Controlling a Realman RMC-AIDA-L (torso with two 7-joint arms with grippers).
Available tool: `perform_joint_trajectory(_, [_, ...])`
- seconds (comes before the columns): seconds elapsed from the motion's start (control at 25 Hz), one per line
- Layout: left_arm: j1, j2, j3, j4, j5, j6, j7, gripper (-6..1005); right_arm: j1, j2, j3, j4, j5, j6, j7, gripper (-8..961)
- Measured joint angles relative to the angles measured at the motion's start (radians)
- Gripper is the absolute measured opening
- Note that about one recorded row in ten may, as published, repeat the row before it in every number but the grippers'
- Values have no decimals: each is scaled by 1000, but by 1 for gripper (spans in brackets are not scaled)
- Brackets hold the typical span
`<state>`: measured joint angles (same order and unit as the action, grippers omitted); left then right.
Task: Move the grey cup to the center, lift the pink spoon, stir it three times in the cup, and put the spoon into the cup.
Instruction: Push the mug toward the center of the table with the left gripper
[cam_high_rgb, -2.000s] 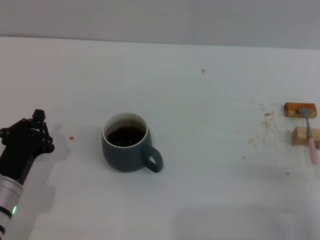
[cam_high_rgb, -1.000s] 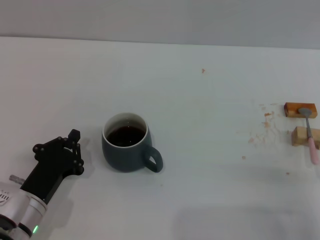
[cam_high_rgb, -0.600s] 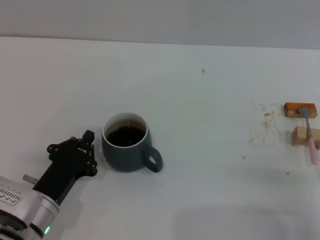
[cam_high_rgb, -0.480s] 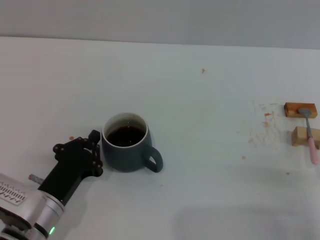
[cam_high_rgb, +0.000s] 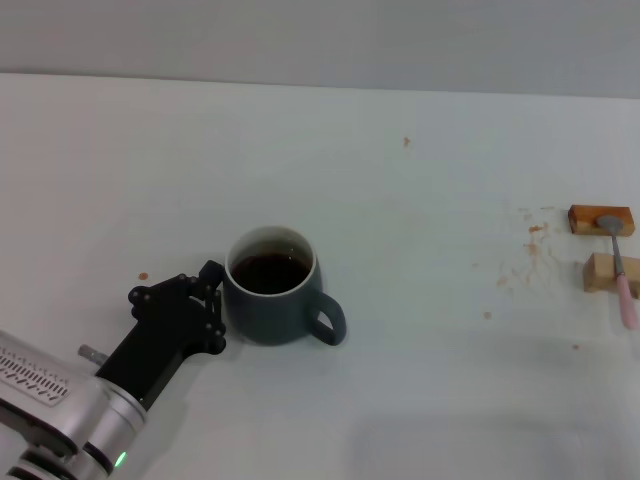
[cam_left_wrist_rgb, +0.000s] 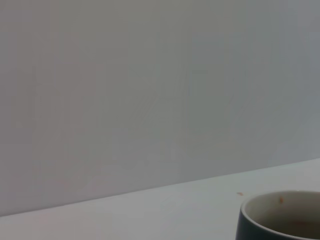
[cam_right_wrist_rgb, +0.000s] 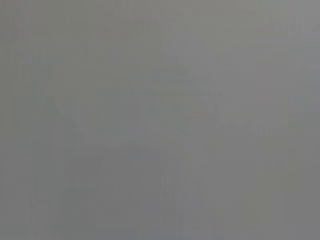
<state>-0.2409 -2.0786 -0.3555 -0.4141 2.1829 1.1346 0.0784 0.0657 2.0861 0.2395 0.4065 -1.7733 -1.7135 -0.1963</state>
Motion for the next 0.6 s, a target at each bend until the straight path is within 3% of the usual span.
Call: perform_joint_trajectory(0.6, [-64, 0, 78, -27, 0, -40, -66, -2, -2, 0, -2, 0, 0, -13, 0, 724])
